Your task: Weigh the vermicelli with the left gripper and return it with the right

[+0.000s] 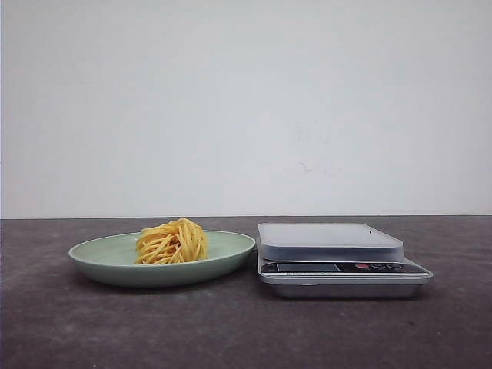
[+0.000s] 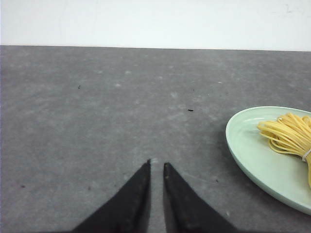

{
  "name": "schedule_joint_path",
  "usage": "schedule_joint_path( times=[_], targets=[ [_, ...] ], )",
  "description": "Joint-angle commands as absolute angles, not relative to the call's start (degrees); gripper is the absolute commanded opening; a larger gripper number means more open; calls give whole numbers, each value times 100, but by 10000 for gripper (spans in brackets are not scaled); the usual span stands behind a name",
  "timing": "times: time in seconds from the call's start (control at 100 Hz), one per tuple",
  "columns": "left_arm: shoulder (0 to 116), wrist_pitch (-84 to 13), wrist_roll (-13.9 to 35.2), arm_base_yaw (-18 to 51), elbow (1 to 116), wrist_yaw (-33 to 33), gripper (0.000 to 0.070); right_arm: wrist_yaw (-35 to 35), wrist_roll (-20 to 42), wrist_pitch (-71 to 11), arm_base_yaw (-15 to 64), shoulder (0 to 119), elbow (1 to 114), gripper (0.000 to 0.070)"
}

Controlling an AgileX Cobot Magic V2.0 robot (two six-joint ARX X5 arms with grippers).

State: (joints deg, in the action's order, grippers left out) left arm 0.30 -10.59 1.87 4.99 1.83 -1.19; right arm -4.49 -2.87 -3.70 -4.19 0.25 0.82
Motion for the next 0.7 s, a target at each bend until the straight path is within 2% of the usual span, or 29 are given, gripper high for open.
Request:
schedule_joint_path(
  times=[0.0, 0.11, 0.69],
  targets=[
    [23, -1090, 106, 489, 80, -106, 12, -484, -198, -556, -421, 21, 69, 7],
    [23, -1090, 106, 489, 80, -106, 12, -521, -191, -1039, -421, 21, 69, 8],
    [23, -1087, 108, 489, 80, -106, 12, -600, -156, -882, -421, 23, 71, 8]
  ],
)
